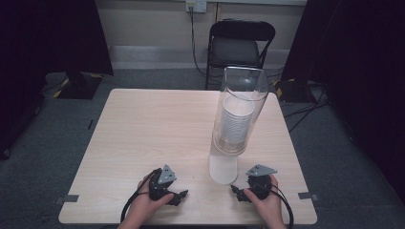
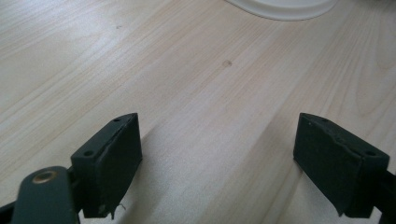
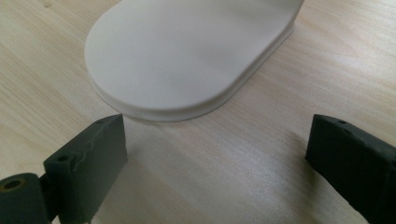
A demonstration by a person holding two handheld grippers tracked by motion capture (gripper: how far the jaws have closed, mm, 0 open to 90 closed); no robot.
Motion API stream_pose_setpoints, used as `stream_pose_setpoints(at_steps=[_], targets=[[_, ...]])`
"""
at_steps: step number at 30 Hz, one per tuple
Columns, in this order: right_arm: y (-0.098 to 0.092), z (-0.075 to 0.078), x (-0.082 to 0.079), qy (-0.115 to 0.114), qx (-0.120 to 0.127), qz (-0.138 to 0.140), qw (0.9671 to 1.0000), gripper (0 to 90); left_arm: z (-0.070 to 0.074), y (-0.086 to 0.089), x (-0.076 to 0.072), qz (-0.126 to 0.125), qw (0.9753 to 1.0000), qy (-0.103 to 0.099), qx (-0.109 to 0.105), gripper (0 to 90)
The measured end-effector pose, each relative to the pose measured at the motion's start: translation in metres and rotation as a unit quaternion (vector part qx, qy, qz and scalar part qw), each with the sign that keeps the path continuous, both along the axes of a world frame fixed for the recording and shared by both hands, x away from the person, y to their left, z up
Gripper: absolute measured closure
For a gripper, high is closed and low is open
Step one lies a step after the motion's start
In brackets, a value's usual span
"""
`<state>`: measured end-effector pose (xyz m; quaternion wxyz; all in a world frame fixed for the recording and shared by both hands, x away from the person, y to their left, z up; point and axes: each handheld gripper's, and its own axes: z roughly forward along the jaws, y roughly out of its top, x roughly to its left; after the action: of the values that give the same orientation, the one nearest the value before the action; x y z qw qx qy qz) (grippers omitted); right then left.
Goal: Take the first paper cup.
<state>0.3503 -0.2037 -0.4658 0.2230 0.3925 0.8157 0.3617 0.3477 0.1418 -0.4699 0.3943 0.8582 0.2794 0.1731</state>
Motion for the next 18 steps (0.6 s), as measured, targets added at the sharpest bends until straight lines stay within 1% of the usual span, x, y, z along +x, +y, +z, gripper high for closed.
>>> stream_pose_setpoints(at_steps=[3, 4, 5, 6, 7, 8, 9, 10, 11, 12, 14, 15, 16, 17, 18], targets=[[-0.001, 0.0, 0.0, -0.002, 0.005, 0.0, 1.0, 6.7, 0.0, 0.0, 0.0, 0.0, 1.0, 0.001, 0.0, 14.8], [-0.002, 0.001, 0.001, -0.004, 0.007, -0.001, 1.0, 11.1, 0.0, 0.0, 0.0, 0.0, 1.0, 0.0, 0.0, 14.8], [-0.002, 0.001, 0.001, -0.004, 0.007, -0.001, 1.0, 11.1, 0.0, 0.0, 0.0, 0.0, 1.0, 0.0, 0.0, 14.8], [-0.004, 0.001, 0.001, -0.009, 0.01, -0.004, 0.9999, 17.1, 0.0, 0.0, 0.0, 0.0, 1.0, 0.0, 0.0, 14.8], [-0.007, 0.004, 0.002, -0.009, 0.022, -0.023, 0.9994, 13.1, 0.0, 0.0, 0.0, 0.0, 1.0, 0.0, 0.0, 14.9], [-0.009, 0.006, 0.002, -0.012, 0.028, -0.03, 0.9991, 14.6, 0.0, 0.0, 0.0, 0.0, 1.0, 0.0, 0.0, 14.8], [-0.009, 0.009, 0.002, -0.014, 0.036, -0.031, 0.9988, 16.2, 0.0, 0.0, 0.0, 0.0, 1.0, 0.0, 0.0, 14.8], [-0.009, 0.009, 0.002, -0.014, 0.036, -0.031, 0.9988, 16.2, 0.0, 0.0, 0.0, 0.0, 1.0, 0.0, 0.0, 14.8], [-0.01, 0.015, 0.0, -0.026, 0.046, -0.014, 0.9985, 13.9, 0.0, 0.0, 0.0, 0.0, 1.0, 0.0, 0.0, 14.8], [-0.01, 0.015, 0.0, -0.026, 0.046, -0.014, 0.9985, 13.9, 0.0, 0.0, 0.0, 0.0, 1.0, 0.0, 0.0, 14.8], [-0.009, 0.02, -0.001, -0.039, 0.049, -0.003, 0.998, 13.8, -0.001, 0.0, 0.0, -0.002, 1.0, -0.002, -0.008, 14.8], [-0.007, 0.023, -0.001, -0.044, 0.046, 0.001, 0.998, 14.2, -0.001, 0.0, 0.0, -0.002, 1.0, -0.002, -0.008, 14.8], [-0.005, 0.027, -0.001, -0.053, 0.045, 0.001, 0.9975, 13.7, -0.001, 0.0, 0.0, -0.002, 1.0, -0.002, -0.008, 14.8], [-0.002, 0.033, 0.0, -0.061, 0.053, 0.007, 0.9967, 13.9, -0.001, 0.0, 0.0, -0.002, 1.0, -0.001, -0.008, 14.8], [0.0, 0.036, 0.001, -0.065, 0.055, 0.01, 0.9963, 13.9, -0.001, 0.0, 0.0, -0.002, 1.0, -0.002, -0.008, 14.8]])
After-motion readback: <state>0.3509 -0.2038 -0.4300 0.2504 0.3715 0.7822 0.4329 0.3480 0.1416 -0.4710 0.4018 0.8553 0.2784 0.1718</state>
